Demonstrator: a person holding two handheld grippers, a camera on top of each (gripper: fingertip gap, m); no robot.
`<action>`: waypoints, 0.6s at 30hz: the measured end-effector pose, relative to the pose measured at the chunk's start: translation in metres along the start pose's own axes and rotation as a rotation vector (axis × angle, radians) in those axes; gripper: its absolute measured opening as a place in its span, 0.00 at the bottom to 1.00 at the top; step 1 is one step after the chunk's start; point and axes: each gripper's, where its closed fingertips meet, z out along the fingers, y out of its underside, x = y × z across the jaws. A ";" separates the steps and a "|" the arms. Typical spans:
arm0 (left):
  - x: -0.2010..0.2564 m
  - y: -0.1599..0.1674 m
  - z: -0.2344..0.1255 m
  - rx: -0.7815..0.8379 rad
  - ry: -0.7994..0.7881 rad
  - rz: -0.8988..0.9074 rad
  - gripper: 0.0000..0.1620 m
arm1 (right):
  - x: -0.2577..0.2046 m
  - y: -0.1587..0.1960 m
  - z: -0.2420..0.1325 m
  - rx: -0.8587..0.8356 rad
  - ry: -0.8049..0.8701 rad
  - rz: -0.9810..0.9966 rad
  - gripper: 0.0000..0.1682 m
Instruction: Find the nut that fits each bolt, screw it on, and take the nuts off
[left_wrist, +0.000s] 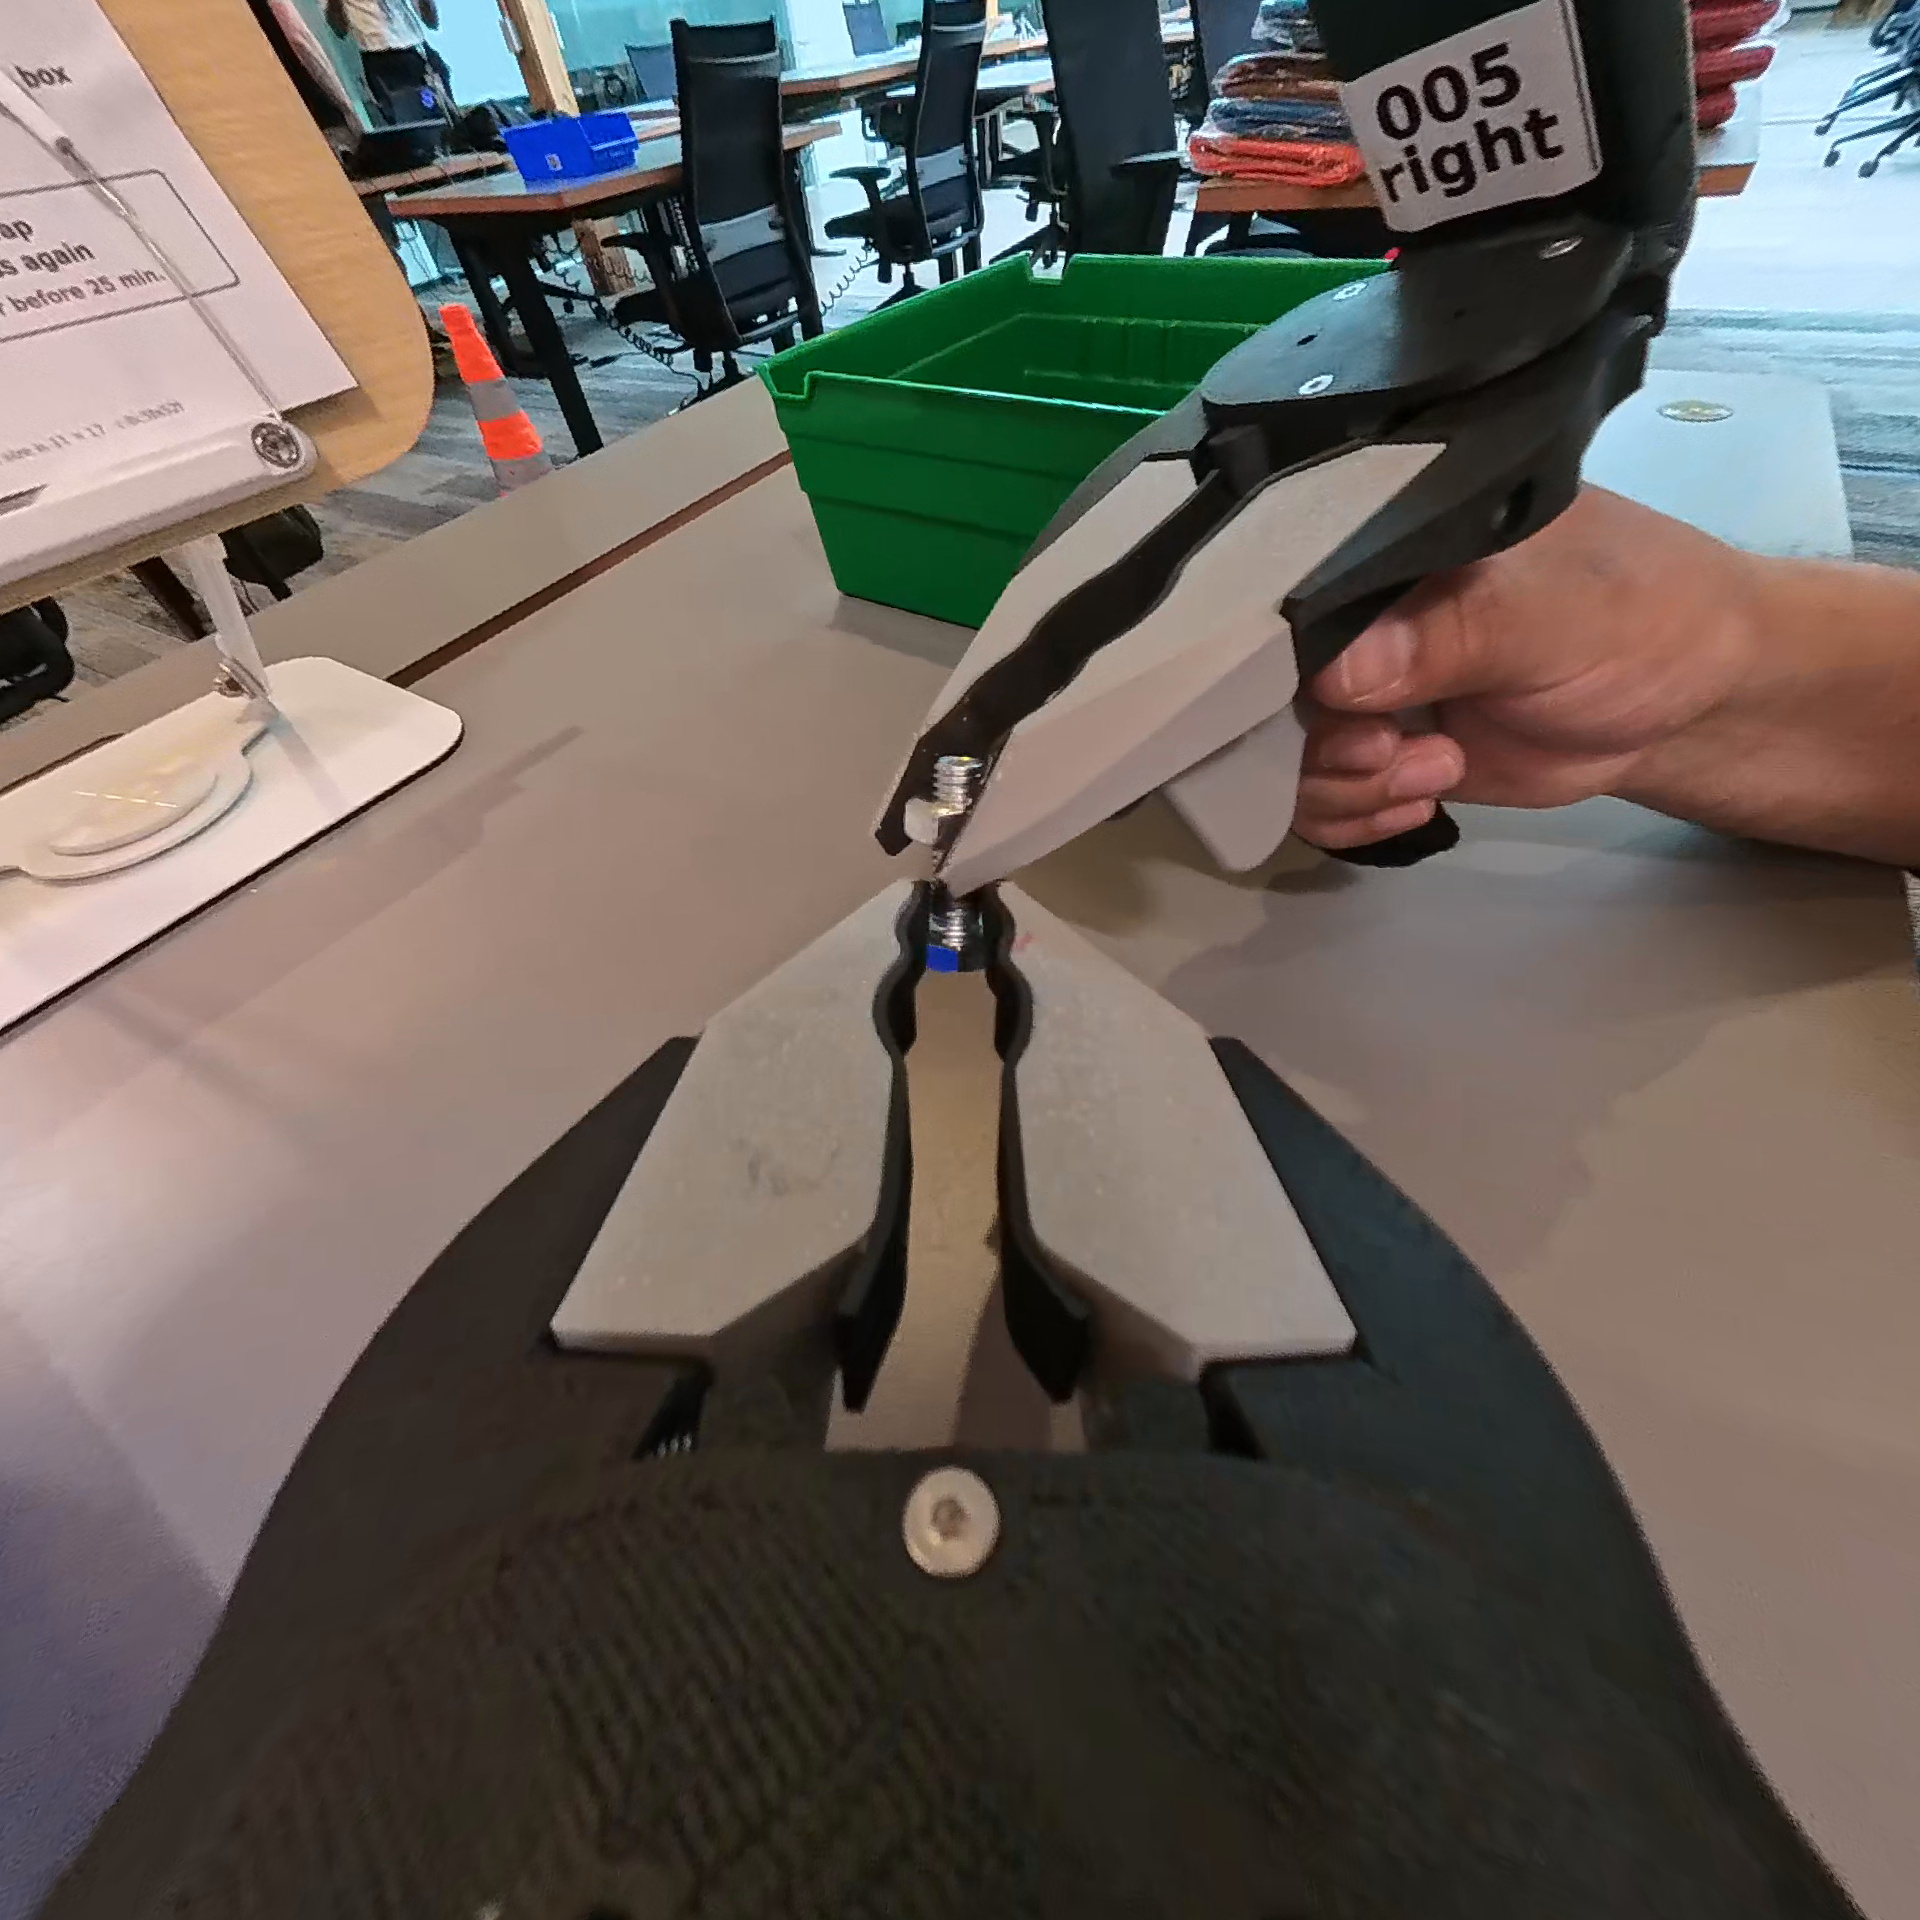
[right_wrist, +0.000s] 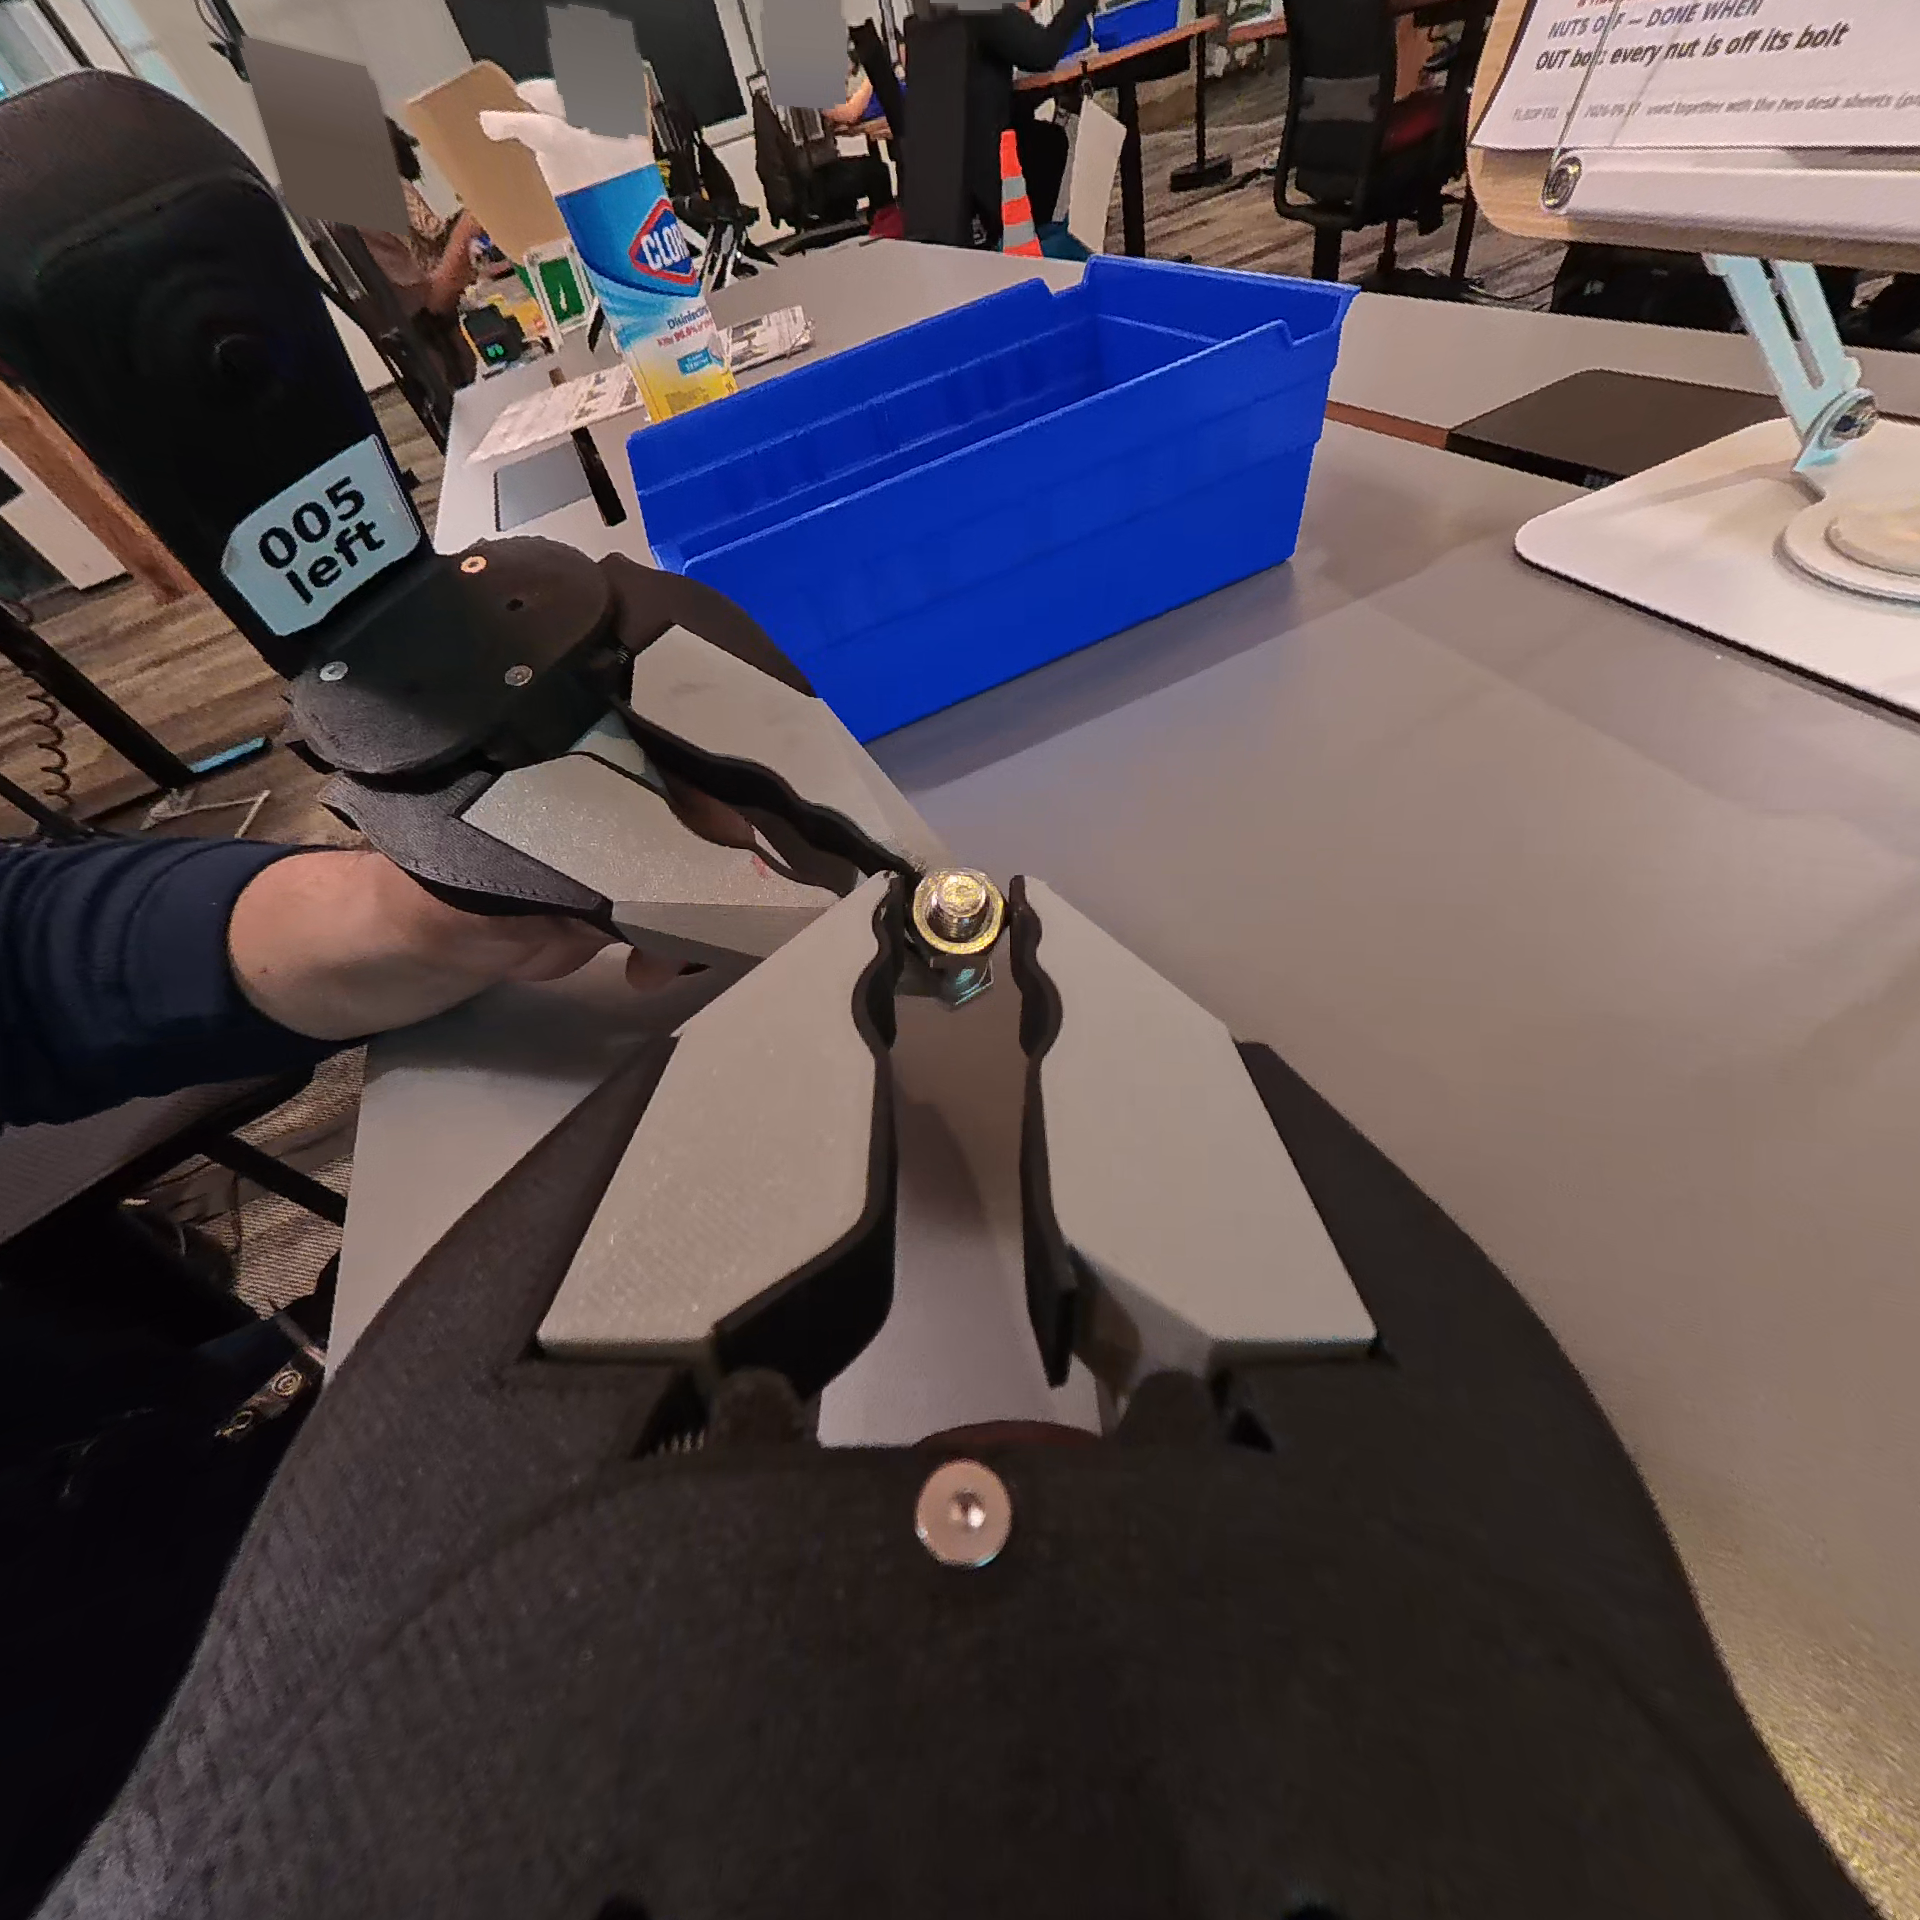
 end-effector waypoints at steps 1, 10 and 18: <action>0.000 0.000 0.000 0.000 -0.002 0.005 0.04 | 0.000 0.000 0.000 0.001 -0.003 0.006 0.10; 0.002 0.005 0.002 -0.037 -0.015 0.043 0.04 | -0.008 0.001 0.002 0.007 -0.075 0.069 0.10; -0.001 -0.004 -0.004 0.023 0.031 -0.061 0.04 | -0.011 -0.020 -0.012 0.114 -0.128 0.083 0.17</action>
